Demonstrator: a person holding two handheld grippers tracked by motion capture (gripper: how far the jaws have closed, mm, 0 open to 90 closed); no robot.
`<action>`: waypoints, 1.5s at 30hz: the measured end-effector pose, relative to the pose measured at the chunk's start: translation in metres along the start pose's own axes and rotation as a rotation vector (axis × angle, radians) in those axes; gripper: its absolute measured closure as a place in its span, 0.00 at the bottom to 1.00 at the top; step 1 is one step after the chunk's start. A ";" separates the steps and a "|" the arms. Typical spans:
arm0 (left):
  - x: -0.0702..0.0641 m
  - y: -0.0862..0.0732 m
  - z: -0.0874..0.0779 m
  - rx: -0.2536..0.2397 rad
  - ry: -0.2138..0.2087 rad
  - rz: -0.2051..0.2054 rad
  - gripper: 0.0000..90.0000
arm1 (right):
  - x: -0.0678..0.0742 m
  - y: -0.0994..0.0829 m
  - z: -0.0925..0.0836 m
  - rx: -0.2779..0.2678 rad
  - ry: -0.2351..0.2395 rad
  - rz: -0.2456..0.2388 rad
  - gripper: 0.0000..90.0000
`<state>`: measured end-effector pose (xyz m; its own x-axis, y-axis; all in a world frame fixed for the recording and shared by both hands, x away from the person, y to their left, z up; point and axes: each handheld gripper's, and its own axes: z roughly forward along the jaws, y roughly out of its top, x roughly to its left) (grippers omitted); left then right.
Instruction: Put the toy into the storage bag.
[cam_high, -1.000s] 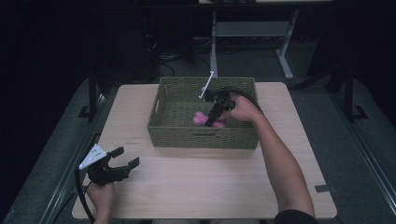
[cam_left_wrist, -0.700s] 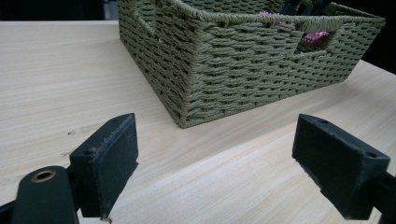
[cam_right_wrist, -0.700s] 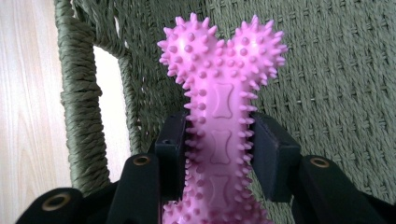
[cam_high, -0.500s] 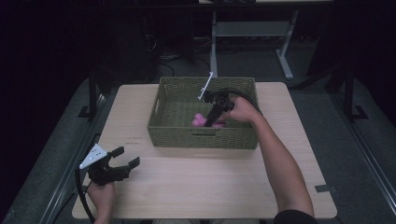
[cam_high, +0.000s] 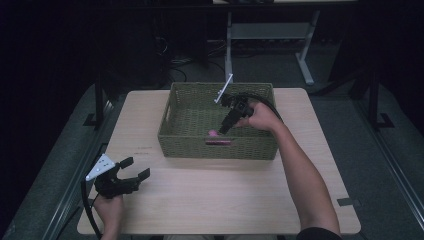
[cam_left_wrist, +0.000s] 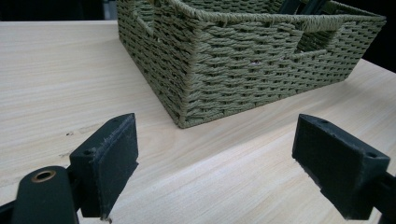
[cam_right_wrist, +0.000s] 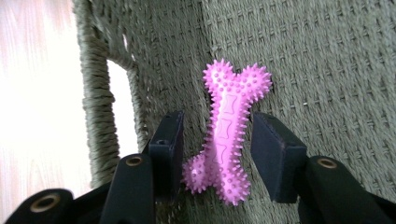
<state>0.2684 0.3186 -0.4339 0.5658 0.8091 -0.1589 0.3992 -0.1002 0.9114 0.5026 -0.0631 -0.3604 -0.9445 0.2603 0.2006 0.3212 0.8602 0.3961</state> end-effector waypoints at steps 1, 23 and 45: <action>0.000 0.000 0.000 -0.001 -0.001 0.001 0.15 | 0.001 0.000 -0.001 0.000 -0.002 -0.001 0.58; 0.000 -0.001 0.000 -0.001 -0.006 -0.001 0.15 | 0.012 -0.003 -0.025 -0.043 -0.039 0.024 0.44; -0.001 0.000 0.001 0.002 -0.006 0.003 0.15 | 0.027 -0.017 -0.047 -0.095 -0.065 0.031 0.39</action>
<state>0.2681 0.3169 -0.4343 0.5715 0.8051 -0.1588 0.3989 -0.1035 0.9111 0.4751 -0.0909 -0.3198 -0.9354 0.3171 0.1567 0.3529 0.8063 0.4747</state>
